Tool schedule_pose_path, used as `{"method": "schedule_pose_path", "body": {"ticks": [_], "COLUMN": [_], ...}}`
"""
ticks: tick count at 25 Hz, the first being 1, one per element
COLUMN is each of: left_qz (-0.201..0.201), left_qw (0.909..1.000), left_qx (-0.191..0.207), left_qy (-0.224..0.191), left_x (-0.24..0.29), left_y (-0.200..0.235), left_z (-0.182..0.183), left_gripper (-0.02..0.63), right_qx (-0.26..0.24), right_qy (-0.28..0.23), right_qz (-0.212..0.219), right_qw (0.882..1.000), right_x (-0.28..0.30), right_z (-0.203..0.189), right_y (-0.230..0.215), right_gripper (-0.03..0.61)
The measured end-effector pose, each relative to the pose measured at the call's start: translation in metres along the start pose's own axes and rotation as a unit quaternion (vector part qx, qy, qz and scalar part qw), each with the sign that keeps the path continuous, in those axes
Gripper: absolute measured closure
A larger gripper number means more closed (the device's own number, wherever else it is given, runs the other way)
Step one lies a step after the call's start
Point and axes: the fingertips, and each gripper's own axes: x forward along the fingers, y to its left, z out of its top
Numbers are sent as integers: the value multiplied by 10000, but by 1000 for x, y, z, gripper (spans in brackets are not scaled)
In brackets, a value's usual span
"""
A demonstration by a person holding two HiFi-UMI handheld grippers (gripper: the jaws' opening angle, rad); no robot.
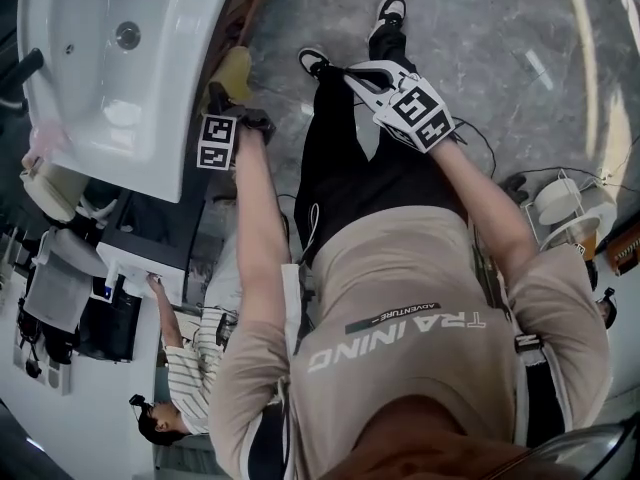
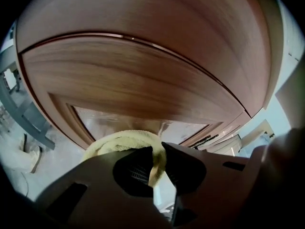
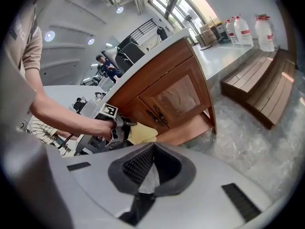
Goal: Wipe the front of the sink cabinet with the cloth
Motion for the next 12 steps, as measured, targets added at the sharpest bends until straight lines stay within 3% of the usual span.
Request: {"method": "schedule_pose_path", "body": {"ticks": [7,12], "left_qz": [-279,-160], "left_qw": [9990,9994], "left_qx": [343,294], "left_qy": [1,-8], "left_x": [18,27], "left_y": [-54,-81], "left_z": [0,-8], "left_gripper": [574,574], "right_qx": [93,226], "right_qy": [8,-88], "right_qz": [100,22], "right_qw": [9999,9997], "right_x": [-12,-26], "right_z": [10,17], "right_y": [-27,-56], "right_gripper": [566,566]}}
